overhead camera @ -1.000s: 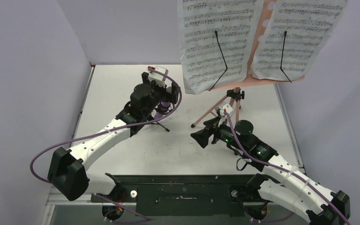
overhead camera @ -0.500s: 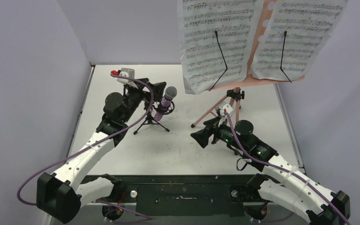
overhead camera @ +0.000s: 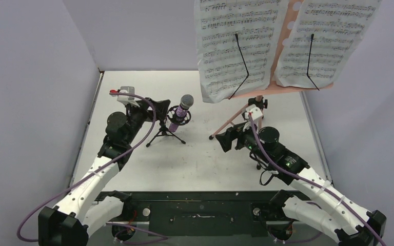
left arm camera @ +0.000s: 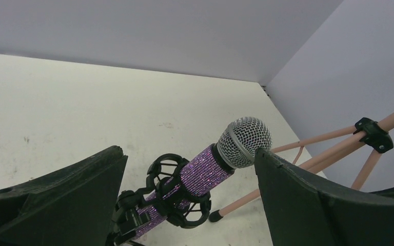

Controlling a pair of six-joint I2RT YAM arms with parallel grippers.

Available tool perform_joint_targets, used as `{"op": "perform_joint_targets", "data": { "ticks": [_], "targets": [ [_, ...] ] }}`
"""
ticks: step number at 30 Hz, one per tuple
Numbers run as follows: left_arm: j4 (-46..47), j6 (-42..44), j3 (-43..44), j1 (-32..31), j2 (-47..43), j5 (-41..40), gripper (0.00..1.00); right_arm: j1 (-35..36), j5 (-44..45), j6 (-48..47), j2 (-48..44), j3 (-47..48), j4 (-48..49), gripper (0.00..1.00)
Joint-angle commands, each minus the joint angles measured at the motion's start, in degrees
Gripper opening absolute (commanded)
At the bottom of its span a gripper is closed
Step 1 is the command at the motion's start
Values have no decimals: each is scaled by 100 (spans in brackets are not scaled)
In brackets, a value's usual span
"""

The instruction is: Set up the instrument practice props

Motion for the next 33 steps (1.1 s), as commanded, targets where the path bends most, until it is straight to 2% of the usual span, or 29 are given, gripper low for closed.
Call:
{"op": "perform_joint_targets", "data": {
  "ticks": [1, 9, 13, 17, 20, 26, 33],
  "targets": [
    [-471, 237, -220, 30, -437, -310, 96, -53, 1160, -122, -45, 421, -307, 90],
    [-1090, 548, -859, 30, -1131, -911, 96, -86, 2630, 6, -308, 369, -657, 90],
    [-1088, 794, -1181, 30, -1453, -912, 96, -205, 2926, 12, -404, 332, -724, 90],
    [-1036, 1015, -1378, 30, -1794, -1039, 96, -771, 2587, 89, -413, 341, -750, 90],
    [-1086, 1221, -1455, 30, -2022, -1234, 96, -1416, 1954, 179, -562, 242, -605, 90],
    [-1024, 1282, -1661, 30, -2486, -1996, 96, -2342, 1156, 365, -749, 191, -408, 90],
    [-1232, 1412, -1823, 26, -3041, -2818, 96, -2941, 1004, 547, -787, 132, -78, 90]
  ]
}}
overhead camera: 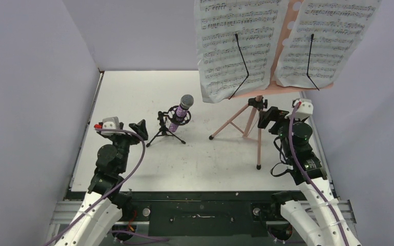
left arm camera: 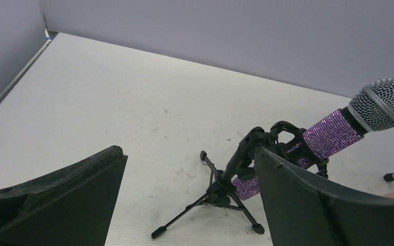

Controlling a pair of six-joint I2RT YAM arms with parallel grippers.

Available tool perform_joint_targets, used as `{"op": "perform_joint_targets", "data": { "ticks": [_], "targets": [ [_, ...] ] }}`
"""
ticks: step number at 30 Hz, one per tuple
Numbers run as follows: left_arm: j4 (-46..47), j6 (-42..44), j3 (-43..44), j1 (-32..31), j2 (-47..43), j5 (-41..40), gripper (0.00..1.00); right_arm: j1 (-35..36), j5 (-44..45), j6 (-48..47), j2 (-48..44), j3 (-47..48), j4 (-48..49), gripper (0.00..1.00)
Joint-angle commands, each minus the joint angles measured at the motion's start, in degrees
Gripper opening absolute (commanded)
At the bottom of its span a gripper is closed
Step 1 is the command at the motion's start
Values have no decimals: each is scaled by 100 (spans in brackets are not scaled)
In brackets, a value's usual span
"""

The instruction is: Set up the instrument practice props

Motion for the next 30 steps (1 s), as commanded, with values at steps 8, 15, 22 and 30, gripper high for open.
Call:
{"op": "perform_joint_targets", "data": {
  "ticks": [8, 15, 22, 30],
  "targets": [
    [291, 137, -402, 30, -573, -1253, 96, -686, 21, 525, -40, -371, 652, 90],
    [864, 196, -707, 25, -41, -1731, 96, -793, 511, 463, 14, -610, 609, 90],
    [1794, 298, -1004, 95, 778, -1918, 96, -855, 699, 671, 160, -899, 661, 90],
    [2281, 378, -1080, 282, 1790, -1817, 96, -947, 1293, 893, 296, -1355, 908, 90]
  ]
}}
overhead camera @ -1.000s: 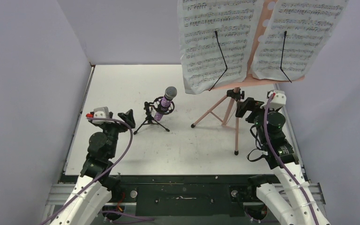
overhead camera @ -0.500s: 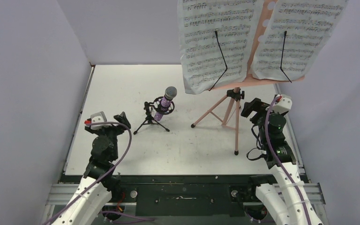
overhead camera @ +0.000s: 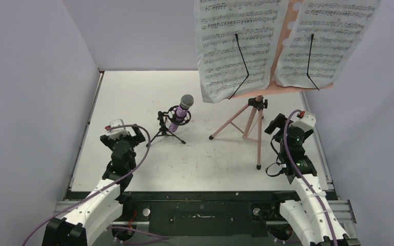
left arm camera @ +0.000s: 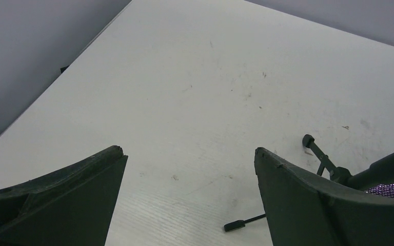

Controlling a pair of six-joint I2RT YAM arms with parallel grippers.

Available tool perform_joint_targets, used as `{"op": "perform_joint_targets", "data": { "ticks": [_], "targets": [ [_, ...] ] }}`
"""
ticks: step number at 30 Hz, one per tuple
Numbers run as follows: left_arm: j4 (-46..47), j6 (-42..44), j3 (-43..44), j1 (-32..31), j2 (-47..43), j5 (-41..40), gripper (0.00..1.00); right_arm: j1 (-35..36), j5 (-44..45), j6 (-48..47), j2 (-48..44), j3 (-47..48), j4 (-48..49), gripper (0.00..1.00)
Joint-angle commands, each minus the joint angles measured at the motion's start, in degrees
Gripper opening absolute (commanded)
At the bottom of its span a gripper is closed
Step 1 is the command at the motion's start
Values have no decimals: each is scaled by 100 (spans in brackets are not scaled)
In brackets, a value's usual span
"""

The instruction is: Set up the instrument practice props

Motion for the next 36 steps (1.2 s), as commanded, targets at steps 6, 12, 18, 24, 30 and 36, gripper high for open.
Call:
{"op": "perform_joint_targets", "data": {
  "ticks": [6, 12, 18, 24, 30, 36],
  "targets": [
    [1353, 281, -422, 125, 843, -33, 96, -110, 933, 47, 191, -529, 907, 90],
    [1436, 400, -361, 151, 1241, 49, 96, -145, 1460, -176, 315, -1314, 2016, 90],
    [1273, 359, -429, 147, 982, 489, 96, -144, 1486, -352, 395, -2131, 3154, 90],
    [3306, 656, -1184, 203, 1071, 366, 96, -145, 1249, -516, 814, -2782, 4901, 90],
    [4307, 1159, -1022, 357, 2119, 917, 96, -135, 1097, -1055, 1796, -3145, 6679, 90],
    [5662, 1613, -867, 423, 3750, 1360, 96, -74, 894, -1497, 3048, -2994, 7978, 90]
  ]
}}
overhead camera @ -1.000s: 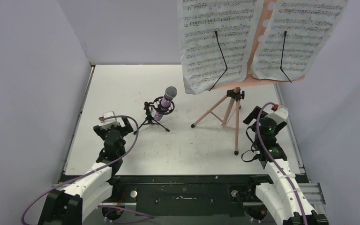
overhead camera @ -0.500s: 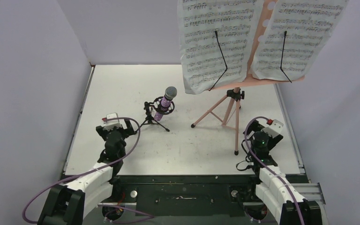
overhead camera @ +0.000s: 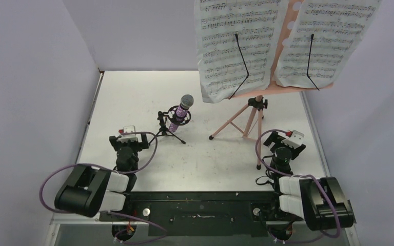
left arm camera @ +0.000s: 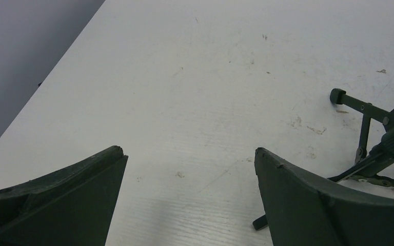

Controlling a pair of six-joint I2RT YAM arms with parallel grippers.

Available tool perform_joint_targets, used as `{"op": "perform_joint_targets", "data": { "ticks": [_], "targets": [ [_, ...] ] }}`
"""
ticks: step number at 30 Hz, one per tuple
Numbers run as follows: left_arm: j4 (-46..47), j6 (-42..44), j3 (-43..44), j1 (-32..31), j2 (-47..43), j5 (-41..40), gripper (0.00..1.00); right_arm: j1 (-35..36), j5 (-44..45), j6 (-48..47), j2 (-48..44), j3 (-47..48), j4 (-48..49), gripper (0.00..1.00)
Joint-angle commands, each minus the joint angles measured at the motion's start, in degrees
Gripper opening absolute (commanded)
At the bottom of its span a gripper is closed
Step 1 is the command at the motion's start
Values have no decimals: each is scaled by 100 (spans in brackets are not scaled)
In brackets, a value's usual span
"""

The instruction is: Set up the instrument practice props

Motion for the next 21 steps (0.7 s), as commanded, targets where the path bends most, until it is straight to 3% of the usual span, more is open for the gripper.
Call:
{"op": "perform_joint_targets", "data": {
  "ticks": [1, 4, 8, 11, 13, 16, 21],
  "targets": [
    [1940, 434, 247, 93, 1145, 514, 96, 28, -178, -443, 799, -10, 1871, 90],
    [2833, 354, 110, 210, 1744, 413, 96, 56, -267, -703, 1287, 231, 2293, 90],
    [1170, 219, 600, 437, 1266, 1161, 96, 137, -408, -940, 1999, 206, 3125, 90],
    [717, 109, 875, 634, 1260, 1306, 96, 175, -503, -1068, 2620, 154, 3807, 90],
    [648, 106, 905, 654, 1255, 1317, 96, 267, -446, -1169, 2848, 344, 3691, 90],
    [586, 105, 954, 670, 1265, 1287, 96, 375, -316, -1190, 2695, 898, 2481, 90],
    [571, 106, 970, 664, 1259, 1194, 96, 361, -200, -1085, 2800, 1406, 1613, 90]
  ]
}}
